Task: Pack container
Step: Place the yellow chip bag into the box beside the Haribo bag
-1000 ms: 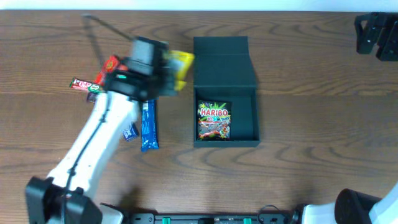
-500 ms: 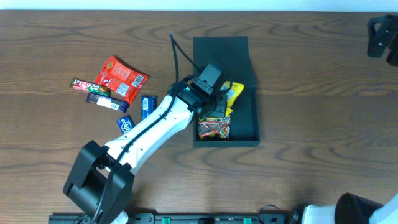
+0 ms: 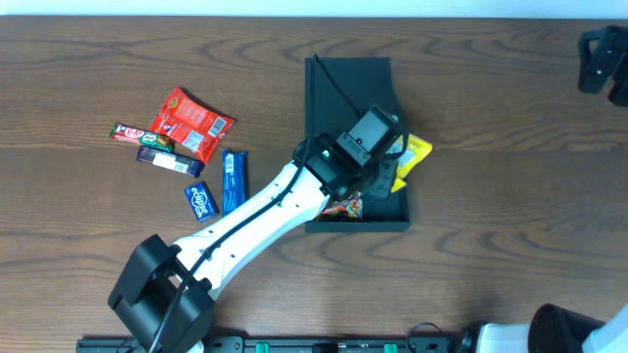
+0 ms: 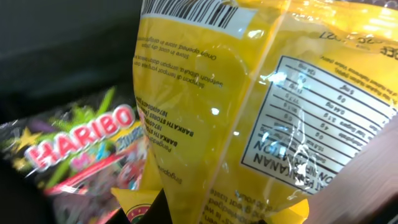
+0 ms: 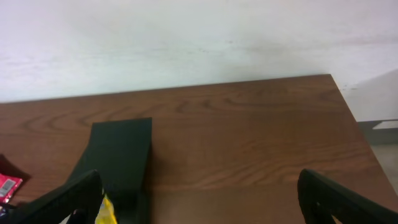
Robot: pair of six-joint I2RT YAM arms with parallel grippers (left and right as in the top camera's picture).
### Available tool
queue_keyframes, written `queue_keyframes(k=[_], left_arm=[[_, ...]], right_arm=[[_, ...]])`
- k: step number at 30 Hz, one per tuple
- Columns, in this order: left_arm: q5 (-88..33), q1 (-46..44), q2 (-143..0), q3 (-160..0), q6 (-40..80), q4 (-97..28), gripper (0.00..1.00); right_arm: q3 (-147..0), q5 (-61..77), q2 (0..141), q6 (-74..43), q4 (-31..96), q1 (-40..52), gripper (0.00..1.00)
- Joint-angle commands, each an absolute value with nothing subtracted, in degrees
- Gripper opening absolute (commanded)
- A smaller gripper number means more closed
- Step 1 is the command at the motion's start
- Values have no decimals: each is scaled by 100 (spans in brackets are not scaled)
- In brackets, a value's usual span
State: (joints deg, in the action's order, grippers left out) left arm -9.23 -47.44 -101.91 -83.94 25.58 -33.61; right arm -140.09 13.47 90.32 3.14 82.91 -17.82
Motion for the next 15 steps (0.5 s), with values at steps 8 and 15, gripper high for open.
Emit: queue_keyframes(k=[8, 15], left_arm=[[316, -4967, -10787, -9297, 4049, -3942, 5], [840, -4984, -12110, -11325, 4768, -6038, 6]], right_arm=[[-14046, 1378, 8978, 207, 8274, -1835, 99], [-14046, 1376, 8978, 174, 8250, -1835, 99]])
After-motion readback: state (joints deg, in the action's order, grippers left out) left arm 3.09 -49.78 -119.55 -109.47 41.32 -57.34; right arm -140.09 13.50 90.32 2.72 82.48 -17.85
